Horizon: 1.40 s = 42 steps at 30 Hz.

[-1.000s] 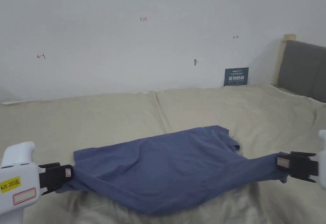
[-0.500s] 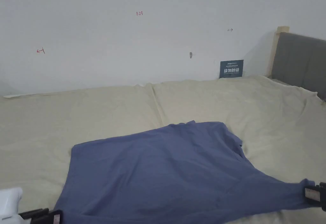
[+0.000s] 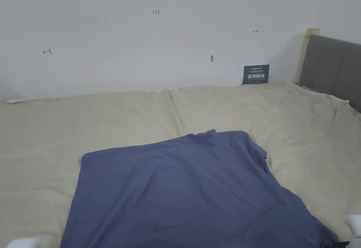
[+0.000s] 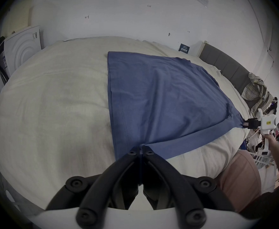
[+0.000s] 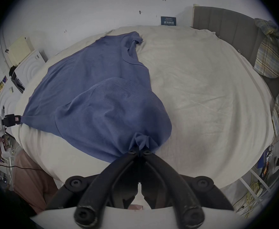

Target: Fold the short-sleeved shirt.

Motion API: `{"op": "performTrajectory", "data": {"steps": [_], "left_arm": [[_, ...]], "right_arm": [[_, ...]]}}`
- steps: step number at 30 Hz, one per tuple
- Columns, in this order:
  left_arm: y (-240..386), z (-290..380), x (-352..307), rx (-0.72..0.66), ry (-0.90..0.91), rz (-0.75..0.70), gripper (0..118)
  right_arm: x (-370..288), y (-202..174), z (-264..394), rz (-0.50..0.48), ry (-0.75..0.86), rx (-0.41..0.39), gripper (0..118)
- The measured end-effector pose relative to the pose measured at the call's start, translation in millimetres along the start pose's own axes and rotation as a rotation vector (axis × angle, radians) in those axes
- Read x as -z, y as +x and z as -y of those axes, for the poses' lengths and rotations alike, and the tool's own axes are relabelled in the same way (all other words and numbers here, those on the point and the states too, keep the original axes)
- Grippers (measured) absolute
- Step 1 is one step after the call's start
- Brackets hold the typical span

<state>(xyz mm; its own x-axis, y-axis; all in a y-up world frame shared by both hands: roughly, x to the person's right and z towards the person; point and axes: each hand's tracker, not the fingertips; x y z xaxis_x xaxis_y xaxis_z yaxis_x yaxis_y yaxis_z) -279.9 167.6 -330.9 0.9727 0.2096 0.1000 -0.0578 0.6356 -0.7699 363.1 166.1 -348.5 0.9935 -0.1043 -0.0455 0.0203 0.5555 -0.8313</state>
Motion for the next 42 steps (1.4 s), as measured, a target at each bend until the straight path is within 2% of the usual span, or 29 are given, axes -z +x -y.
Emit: {"op": "performTrajectory", "data": {"steps": [1,2,3,4,5,6,7,9,11,13,15,16,17,18,19,20,22,24,27,30,33,34,35,36,37,38,39,42], "left_arm": [[0,1,2,0.008,-0.005,-0.010,7],[-1,2,3,0.011,-0.012,-0.018,20],[-2,3,5,0.005,-0.024,-0.019,56],[-4,4,7,-0.016,-0.038,0.005,86],[-5,5,7,-0.038,-0.051,0.017,108],[-6,6,2,-0.055,-0.047,0.024,118],[-7,6,-5,-0.066,-0.021,0.033,118],[-6,2,-18,-0.095,0.028,0.046,118],[-2,-2,-34,-0.132,0.079,0.048,118],[5,-7,-51,-0.135,0.138,0.031,118],[35,-5,-75,-0.118,0.203,-0.013,118],[40,-4,-81,-0.112,0.231,-0.015,116],[46,-1,-87,-0.107,0.259,-0.016,108],[38,3,-88,-0.100,0.295,-0.014,82],[39,6,-90,-0.093,0.323,0.007,44],[42,9,-93,-0.090,0.327,0.013,0],[51,15,-95,-0.081,0.309,-0.010,0],[43,14,-102,-0.061,0.317,-0.020,0],[39,14,-104,-0.022,0.301,-0.093,0],[32,6,-84,0.003,0.176,-0.136,0],[20,7,-57,-0.017,0.092,-0.108,1],[22,10,-48,-0.032,0.088,-0.118,16],[21,13,-40,-0.058,0.084,-0.114,46],[19,15,-33,-0.077,0.080,-0.106,100],[18,18,-26,-0.083,0.080,-0.103,118],[22,23,-20,-0.143,0.174,-0.088,116],[23,21,-10,-0.100,0.144,-0.096,117],[18,24,13,-0.109,0.071,-0.138,117]], "right_arm": [[-1,1,0,0.004,0.000,0.004,4],[-1,3,-1,-0.006,-0.001,0.008,13],[-1,4,-2,-0.041,-0.009,0.035,33],[-3,5,-4,-0.053,-0.013,0.070,50],[-8,6,-4,-0.064,-0.006,0.111,69],[-14,5,-5,-0.043,-0.003,0.117,93],[-22,2,-7,-0.037,0.018,0.117,97],[-46,-10,-10,-0.048,0.142,0.086,97],[-70,-31,-14,-0.036,0.227,0.009,97],[-87,-56,-17,-0.073,0.302,-0.032,97],[-99,-81,-14,-0.110,0.359,-0.023,97],[-103,-90,-12,-0.120,0.395,-0.022,95],[-103,-99,-7,-0.135,0.436,-0.022,85],[-105,-107,-5,-0.149,0.456,-0.019,53],[-105,-115,-3,-0.152,0.476,-0.018,9],[-104,-121,-2,-0.140,0.485,-0.018,0],[-98,-132,0,-0.119,0.489,-0.019,0],[-96,-133,-3,-0.200,0.469,-0.018,0],[-97,-135,-6,-0.185,0.471,-0.034,0],[-96,-137,-7,-0.200,0.466,-0.036,0],[-90,-140,-7,-0.212,0.450,-0.045,0],[-89,-140,-7,-0.214,0.444,-0.048,0],[-86,-141,-7,-0.218,0.436,-0.052,0],[-85,-142,-6,-0.220,0.428,-0.058,0],[-87,-147,-5,-0.219,0.425,-0.063,0],[-86,-148,-4,-0.222,0.419,-0.067,0],[-85,-148,-4,-0.225,0.413,-0.071,0],[-82,-151,-3,-0.222,0.397,-0.084,0]]}}
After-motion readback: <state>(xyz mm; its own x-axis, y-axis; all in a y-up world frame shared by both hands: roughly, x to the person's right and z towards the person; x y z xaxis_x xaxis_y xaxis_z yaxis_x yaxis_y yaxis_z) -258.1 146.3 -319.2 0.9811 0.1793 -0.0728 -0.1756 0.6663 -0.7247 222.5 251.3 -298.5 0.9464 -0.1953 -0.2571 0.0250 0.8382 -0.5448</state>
